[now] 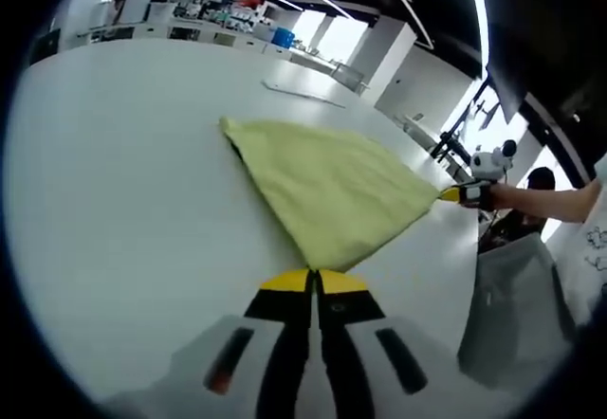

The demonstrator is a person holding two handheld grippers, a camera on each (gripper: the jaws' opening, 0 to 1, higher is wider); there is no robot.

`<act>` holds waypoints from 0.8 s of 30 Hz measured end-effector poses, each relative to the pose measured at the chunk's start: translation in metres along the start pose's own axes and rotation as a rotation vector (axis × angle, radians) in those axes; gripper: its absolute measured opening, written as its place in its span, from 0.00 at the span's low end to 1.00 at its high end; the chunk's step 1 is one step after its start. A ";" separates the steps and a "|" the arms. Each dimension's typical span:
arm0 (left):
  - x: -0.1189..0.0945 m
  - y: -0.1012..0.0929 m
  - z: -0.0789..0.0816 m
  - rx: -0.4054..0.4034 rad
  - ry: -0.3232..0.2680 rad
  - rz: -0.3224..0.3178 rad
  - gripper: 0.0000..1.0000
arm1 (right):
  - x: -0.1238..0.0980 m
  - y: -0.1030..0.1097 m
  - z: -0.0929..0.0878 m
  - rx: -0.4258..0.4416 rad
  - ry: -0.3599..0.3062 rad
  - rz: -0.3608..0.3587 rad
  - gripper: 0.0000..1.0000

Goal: Fold the garment on the visible template until the final outline fits inside the template.

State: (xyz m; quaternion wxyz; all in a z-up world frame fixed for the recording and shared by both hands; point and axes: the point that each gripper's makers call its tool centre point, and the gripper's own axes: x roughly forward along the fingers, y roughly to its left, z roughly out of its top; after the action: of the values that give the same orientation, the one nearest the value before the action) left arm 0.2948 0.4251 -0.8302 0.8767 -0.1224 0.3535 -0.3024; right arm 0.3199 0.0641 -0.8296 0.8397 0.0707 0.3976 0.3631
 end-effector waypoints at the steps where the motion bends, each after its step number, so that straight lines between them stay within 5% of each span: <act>1: 0.000 0.000 -0.001 0.000 0.003 -0.003 0.00 | -0.001 -0.001 0.000 0.002 -0.002 -0.003 0.00; 24: -0.022 -0.029 -0.034 -0.031 0.032 -0.031 0.00 | -0.028 0.011 -0.034 0.026 0.013 0.012 0.00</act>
State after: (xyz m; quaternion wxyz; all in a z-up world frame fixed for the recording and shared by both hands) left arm 0.2460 0.4156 -0.8303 0.8640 -0.1367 0.3705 -0.3123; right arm 0.2777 0.0478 -0.8308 0.8340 0.0816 0.4072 0.3633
